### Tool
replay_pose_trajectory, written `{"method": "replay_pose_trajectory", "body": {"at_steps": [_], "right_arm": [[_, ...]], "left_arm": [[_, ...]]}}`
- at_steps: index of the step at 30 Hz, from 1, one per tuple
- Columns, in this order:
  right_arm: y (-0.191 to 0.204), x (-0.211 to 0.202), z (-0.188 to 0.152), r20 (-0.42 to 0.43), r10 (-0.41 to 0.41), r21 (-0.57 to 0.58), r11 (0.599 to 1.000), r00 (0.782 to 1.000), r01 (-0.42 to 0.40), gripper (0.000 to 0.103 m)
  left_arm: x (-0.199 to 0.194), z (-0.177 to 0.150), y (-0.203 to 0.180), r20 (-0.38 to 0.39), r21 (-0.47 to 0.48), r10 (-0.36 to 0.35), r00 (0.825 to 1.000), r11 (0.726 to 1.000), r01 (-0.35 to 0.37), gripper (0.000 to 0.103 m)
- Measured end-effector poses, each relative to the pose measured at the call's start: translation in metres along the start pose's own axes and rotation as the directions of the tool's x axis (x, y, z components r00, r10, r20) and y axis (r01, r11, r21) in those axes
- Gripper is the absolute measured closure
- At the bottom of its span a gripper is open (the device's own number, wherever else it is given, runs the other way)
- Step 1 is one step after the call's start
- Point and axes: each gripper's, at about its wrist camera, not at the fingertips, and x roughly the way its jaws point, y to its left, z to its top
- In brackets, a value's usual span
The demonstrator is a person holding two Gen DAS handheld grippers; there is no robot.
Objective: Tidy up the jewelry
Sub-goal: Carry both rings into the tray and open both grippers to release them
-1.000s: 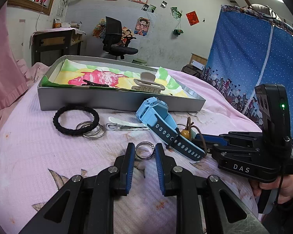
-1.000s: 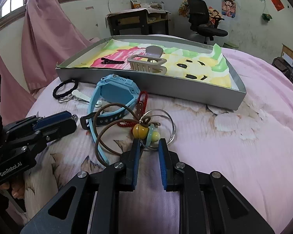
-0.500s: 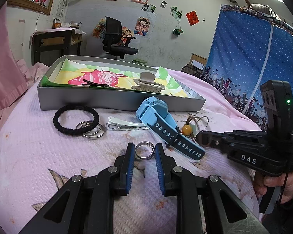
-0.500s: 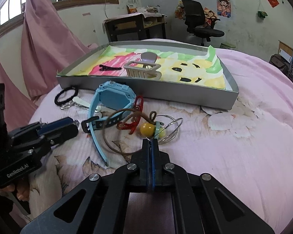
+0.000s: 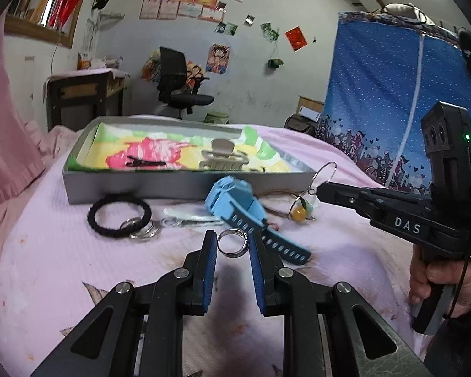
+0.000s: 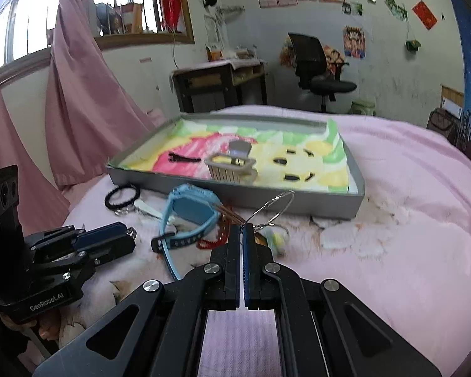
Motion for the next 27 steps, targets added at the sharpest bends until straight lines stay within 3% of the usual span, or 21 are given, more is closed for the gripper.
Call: {"method": "replay_pose_trajectory", "body": {"at_steps": [13, 19, 27], "right_arm": [[-0.001, -0.029, 0.015, 0.149, 0.081, -0.006, 0.997, 0.986, -0.081, 0.101], [0.002, -0.026, 0.018, 0.162, 0.073, -0.028, 0.997, 0.984, -0.069, 0.101], [0.001, -0.013, 0.04, 0.214, 0.058, -0.046, 0.998, 0.975, -0.05, 0.101]], "left_arm": [[-0.003, 0.005, -0.002, 0.02, 0.007, -0.005, 1.0, 1.0, 0.005, 0.083], [-0.004, 0.011, 0.002, 0.031, -0.021, -0.02, 0.999, 1.0, 0.02, 0.083], [-0.006, 0.044, 0.006, 0.097, -0.032, -0.003, 0.995, 0.999, 0.006, 0.083]]}}
